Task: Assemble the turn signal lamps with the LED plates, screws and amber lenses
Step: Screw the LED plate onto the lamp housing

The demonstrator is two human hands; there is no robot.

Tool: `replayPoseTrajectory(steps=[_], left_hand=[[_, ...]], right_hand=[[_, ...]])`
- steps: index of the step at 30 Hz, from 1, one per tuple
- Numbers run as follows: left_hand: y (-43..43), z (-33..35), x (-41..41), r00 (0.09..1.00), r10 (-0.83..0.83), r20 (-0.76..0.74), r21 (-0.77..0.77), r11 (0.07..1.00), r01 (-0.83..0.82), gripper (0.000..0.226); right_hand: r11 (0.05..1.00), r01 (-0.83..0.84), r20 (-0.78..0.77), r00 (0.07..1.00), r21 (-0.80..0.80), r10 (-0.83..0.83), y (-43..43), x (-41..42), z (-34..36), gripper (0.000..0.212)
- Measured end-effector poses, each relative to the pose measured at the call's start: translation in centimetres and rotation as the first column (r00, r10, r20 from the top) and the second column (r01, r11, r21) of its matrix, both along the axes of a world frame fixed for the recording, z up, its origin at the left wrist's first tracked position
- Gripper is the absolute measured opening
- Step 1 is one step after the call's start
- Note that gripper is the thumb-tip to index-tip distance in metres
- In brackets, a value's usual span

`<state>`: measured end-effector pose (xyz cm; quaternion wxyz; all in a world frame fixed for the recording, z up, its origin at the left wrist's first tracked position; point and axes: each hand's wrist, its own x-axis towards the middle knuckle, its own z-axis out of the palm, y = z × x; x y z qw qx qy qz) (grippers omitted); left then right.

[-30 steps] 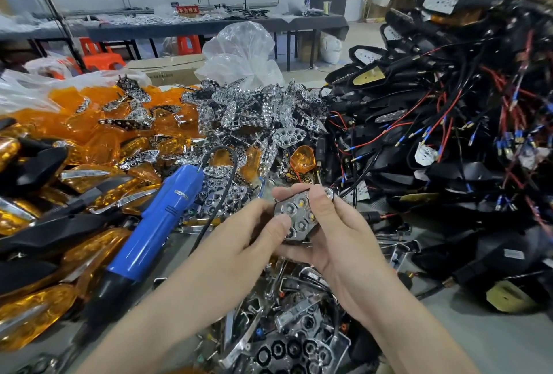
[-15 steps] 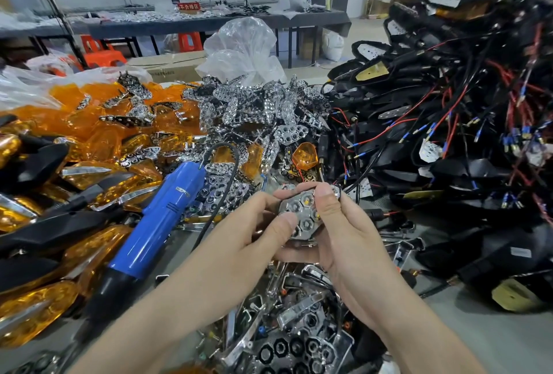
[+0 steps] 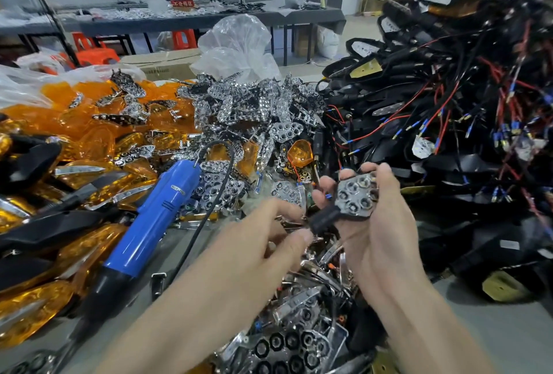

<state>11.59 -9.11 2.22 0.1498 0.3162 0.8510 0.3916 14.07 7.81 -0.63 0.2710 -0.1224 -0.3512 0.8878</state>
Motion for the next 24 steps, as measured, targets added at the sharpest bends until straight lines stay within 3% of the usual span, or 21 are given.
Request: replayPoseTrajectory(steps=[3, 6, 9, 12, 15, 19, 22, 24], left_hand=[[0.4, -0.6, 0.2, 0.97, 0.062, -0.234, 0.027, 0.998, -0.057, 0.008], [0.7, -0.9, 0.4, 0.885, 0.038, -0.464, -0.043, 0.997, -0.066, 0.008], [0.7, -0.9, 0.5, 0.828, 0.054, -0.559, -0.038, 0.995, -0.09, 0.009], [0.7, -0.9, 0.4, 0.912, 0.125, -0.391, 0.102, 0.991, -0.092, 0.013], [0.5, -0.9, 0.1, 0.94, 0.199, -0.276, 0.188, 0.971, -0.15, 0.011], [0.2, -0.3, -0.2, 0.954, 0.213, -0.21, 0.236, 0.958, -0.162, 0.012], [-0.1, 0.2, -0.6, 0.951, 0.245, -0.188, 0.245, 0.95, -0.196, 0.009], [-0.4, 0.5, -1.1, 0.943, 0.286, -0.17, 0.264, 0.935, -0.236, 0.011]], right_hand=[[0.993, 0.066, 0.04, 0.997, -0.095, -0.063, 0.5, -0.1, 0.1, 0.028], [0.984, 0.091, 0.056, 0.995, -0.155, -0.084, 0.3, -0.2, 0.1, 0.028], [0.978, 0.058, 0.041, 0.998, -0.202, -0.051, 0.0, -0.3, 0.1, 0.019], [0.979, 0.0, 0.0, 1.0, -0.202, 0.001, -0.2, -0.2, 0.2, 0.007], [0.985, -0.057, -0.029, 0.998, -0.165, 0.053, -0.4, -0.1, 0.1, 0.02], [0.977, -0.172, -0.05, 0.985, -0.125, 0.167, -0.6, 0.2, 0.2, 0.036], [0.949, -0.309, -0.035, 0.951, -0.057, 0.307, -0.2, 0.5, 0.6, 0.031], [0.916, -0.397, -0.026, 0.918, -0.054, 0.396, -0.2, 0.7, 0.7, 0.041]])
